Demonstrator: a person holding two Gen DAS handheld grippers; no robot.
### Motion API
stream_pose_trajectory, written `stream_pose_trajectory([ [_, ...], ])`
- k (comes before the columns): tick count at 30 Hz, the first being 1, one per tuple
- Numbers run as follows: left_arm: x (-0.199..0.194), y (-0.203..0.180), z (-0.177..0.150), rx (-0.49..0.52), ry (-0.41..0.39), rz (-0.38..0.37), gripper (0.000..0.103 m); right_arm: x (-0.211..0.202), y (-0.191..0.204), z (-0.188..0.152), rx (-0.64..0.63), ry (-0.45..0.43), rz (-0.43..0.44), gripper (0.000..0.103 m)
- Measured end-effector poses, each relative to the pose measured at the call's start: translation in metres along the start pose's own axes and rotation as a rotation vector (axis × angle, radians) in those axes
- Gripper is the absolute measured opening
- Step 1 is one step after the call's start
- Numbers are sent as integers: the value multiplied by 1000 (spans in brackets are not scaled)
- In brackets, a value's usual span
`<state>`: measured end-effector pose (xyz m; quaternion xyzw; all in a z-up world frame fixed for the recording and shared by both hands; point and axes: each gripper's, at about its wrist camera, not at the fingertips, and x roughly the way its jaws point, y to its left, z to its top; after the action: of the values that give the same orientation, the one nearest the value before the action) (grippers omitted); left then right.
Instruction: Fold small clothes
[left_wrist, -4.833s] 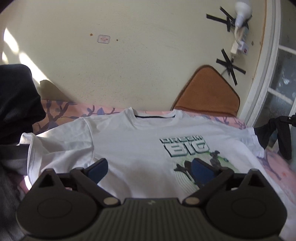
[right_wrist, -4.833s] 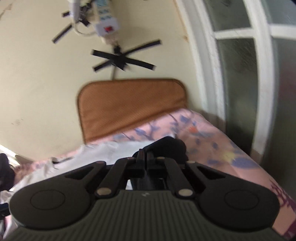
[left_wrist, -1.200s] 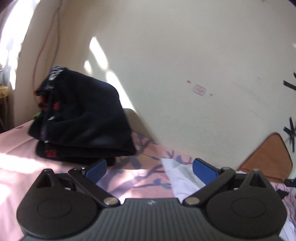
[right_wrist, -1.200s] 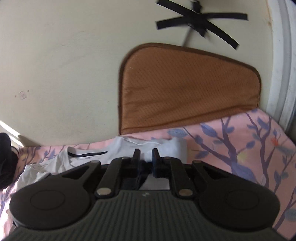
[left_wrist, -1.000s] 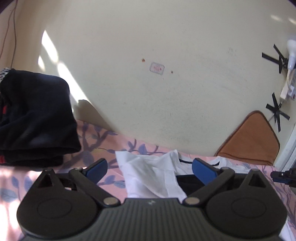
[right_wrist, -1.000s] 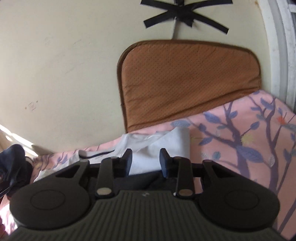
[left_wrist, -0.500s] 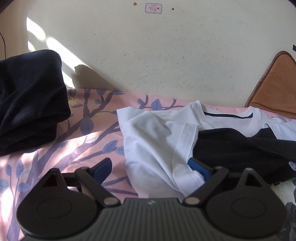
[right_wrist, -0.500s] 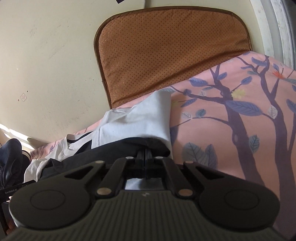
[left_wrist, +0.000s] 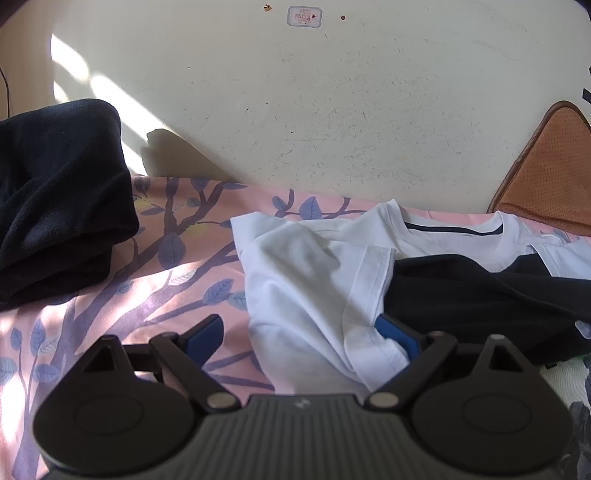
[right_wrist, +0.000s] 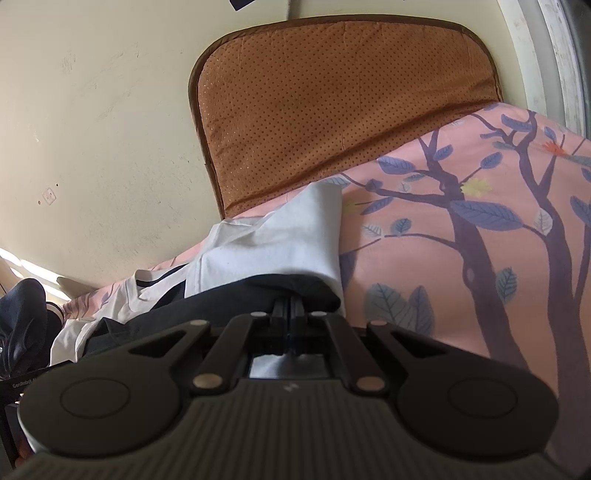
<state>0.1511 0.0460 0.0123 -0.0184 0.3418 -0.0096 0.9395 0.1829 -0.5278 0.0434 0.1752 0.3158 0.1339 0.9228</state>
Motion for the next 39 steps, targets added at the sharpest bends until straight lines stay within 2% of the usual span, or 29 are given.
stream_pose_trajectory([
  [4, 1, 1, 0, -4, 6, -3, 92, -7, 3, -1, -16, -45, 0, 7],
  [7, 2, 0, 1, -6, 10, -2, 93, -33, 18, -5, -89, -216, 58, 16],
  [9, 2, 0, 1, -7, 12, 0, 94, -41, 31, -8, -165, -263, 121, 22],
  [10, 2, 0, 1, -8, 13, 1, 94, -40, 39, -9, -205, -246, 162, 26],
  [13, 3, 0, 1, -6, 14, 2, 94, -26, 60, -16, -316, -103, 288, 34],
  [15, 3, 0, 1, -6, 15, 3, 94, -18, 69, -20, -368, -36, 297, 43],
  [16, 3, 0, 1, -7, 16, 2, 94, -14, 71, -20, -378, -10, 282, 50],
  [18, 3, 0, 1, -7, 17, 3, 94, -8, 66, -16, -342, 18, 239, 58],
  [20, 3, 0, 1, -5, 17, 4, 94, -6, 48, -11, -250, 27, 168, 58],
  [22, 4, -1, 1, -5, 17, 3, 95, -10, 29, -2, -147, -43, 8, 57],
  [24, 4, -1, 1, -5, 18, 5, 95, -24, 9, 7, -44, -168, -11, 58],
  [25, 4, -1, 1, -4, 19, 6, 95, -30, -2, 7, 6, -222, -58, 63],
  [27, 4, 0, 1, -3, 19, 7, 95, -29, -17, 8, 94, -232, -133, 65],
  [28, 4, 0, 1, -2, 18, 7, 96, -30, -28, 9, 158, -226, -108, 65],
  [30, 4, 0, 1, -2, 19, 7, 96, -35, -35, 6, 199, -258, -80, 65],
  [32, 4, 0, 1, -2, 19, 7, 96, -40, -24, 3, 144, -304, -49, 65],
  [34, 4, 0, 1, -2, 19, 7, 96, -39, -5, 1, 34, -309, 9, 65],
  [39, 4, 0, 1, -1, 20, 8, 97, -22, 28, -6, -122, -127, 270, 66],
])
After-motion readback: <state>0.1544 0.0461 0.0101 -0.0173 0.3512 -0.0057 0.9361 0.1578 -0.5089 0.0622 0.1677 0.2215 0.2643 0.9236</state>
